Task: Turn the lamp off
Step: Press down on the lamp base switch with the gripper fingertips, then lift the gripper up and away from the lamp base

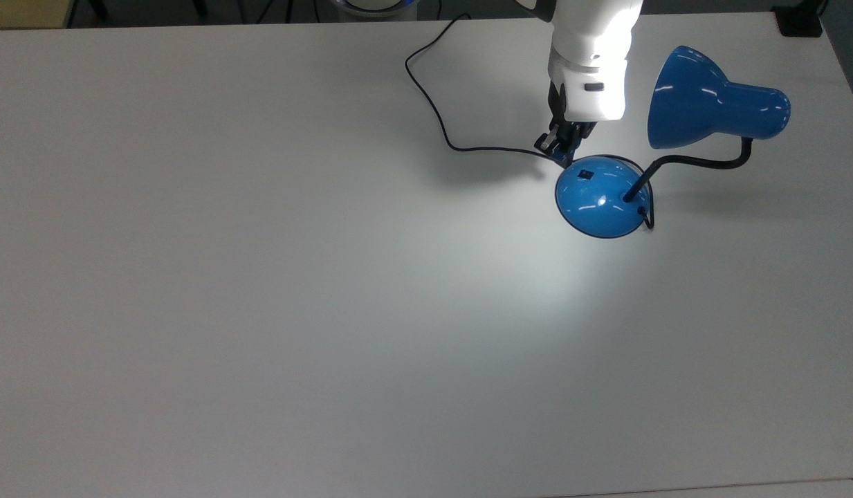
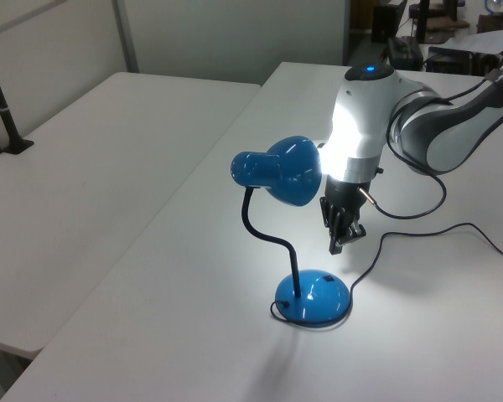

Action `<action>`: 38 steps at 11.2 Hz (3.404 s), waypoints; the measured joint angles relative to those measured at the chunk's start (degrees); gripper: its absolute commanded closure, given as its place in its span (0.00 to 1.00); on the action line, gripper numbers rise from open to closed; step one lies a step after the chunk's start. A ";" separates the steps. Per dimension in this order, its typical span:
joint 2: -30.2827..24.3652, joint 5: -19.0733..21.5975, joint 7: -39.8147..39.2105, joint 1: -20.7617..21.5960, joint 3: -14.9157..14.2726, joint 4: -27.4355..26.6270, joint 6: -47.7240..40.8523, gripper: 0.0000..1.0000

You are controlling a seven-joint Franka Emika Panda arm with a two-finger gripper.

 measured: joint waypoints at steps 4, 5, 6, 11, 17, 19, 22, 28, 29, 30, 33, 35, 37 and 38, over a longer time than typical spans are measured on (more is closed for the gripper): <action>1.35 0.00 -2.59 0.52 0.58 -0.02 0.00 1.00; 1.96 0.00 -2.87 0.54 0.77 -0.02 0.00 1.00; 2.48 0.00 -2.96 0.55 1.06 -0.02 0.03 1.00; 3.84 0.00 -3.03 0.55 1.79 0.29 0.24 1.00; 3.81 -0.03 -3.17 0.55 1.79 2.00 0.31 1.00; 3.85 -0.11 -3.20 0.55 1.79 2.01 0.31 1.00; 4.87 -0.14 -3.80 0.53 1.79 2.03 0.31 1.00; 4.99 -0.17 -3.68 0.08 1.64 2.17 -1.43 1.00; 4.52 -0.17 -2.48 -1.51 1.33 2.41 -7.05 1.00; 3.31 -0.32 -0.34 -4.25 0.94 2.97 -13.33 1.00; -2.23 -3.33 5.63 -12.51 -0.24 5.88 -24.78 1.00; -6.13 -3.86 12.37 -17.50 -0.38 8.57 -28.59 1.00; -8.78 -3.86 16.11 -20.41 -0.41 9.72 -29.18 0.92; -9.62 -3.86 17.41 -21.28 -0.66 10.20 -29.18 0.87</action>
